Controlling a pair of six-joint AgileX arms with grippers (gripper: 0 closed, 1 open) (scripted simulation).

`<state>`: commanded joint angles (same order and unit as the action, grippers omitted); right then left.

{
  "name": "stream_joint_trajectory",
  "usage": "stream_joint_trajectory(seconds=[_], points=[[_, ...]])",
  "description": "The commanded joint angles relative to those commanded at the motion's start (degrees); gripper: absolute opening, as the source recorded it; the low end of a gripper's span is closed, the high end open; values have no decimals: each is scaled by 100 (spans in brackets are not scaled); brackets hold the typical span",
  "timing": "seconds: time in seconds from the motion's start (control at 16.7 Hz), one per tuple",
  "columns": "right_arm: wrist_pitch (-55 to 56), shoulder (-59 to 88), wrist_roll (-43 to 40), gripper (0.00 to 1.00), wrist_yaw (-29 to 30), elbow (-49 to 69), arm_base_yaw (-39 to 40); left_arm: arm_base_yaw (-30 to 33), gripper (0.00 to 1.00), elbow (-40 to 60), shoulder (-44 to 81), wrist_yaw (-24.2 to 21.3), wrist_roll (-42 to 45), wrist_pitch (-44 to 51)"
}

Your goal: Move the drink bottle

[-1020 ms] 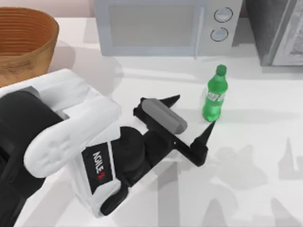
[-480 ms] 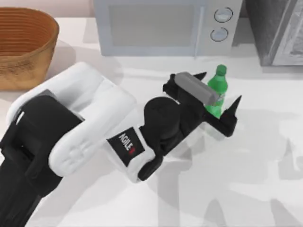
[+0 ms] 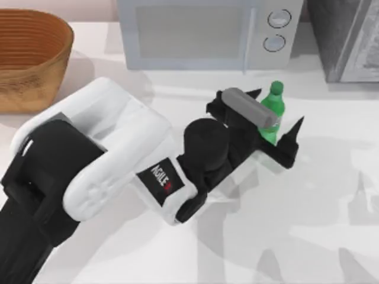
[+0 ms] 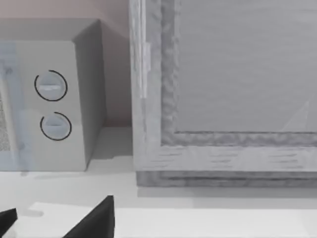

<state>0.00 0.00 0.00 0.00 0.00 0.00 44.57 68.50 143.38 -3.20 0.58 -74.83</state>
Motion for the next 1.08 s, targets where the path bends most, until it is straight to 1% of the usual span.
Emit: stream_joint_trajectory(seconds=[0.66, 0.72, 1.08], points=[[0, 0, 0, 100, 0, 0, 0, 0, 2, 0, 0, 0, 0, 0], [0, 0, 0, 100, 0, 0, 0, 0, 0, 0, 0, 0, 0, 0], [0, 0, 0, 100, 0, 0, 0, 0, 0, 0, 0, 0, 0, 0]])
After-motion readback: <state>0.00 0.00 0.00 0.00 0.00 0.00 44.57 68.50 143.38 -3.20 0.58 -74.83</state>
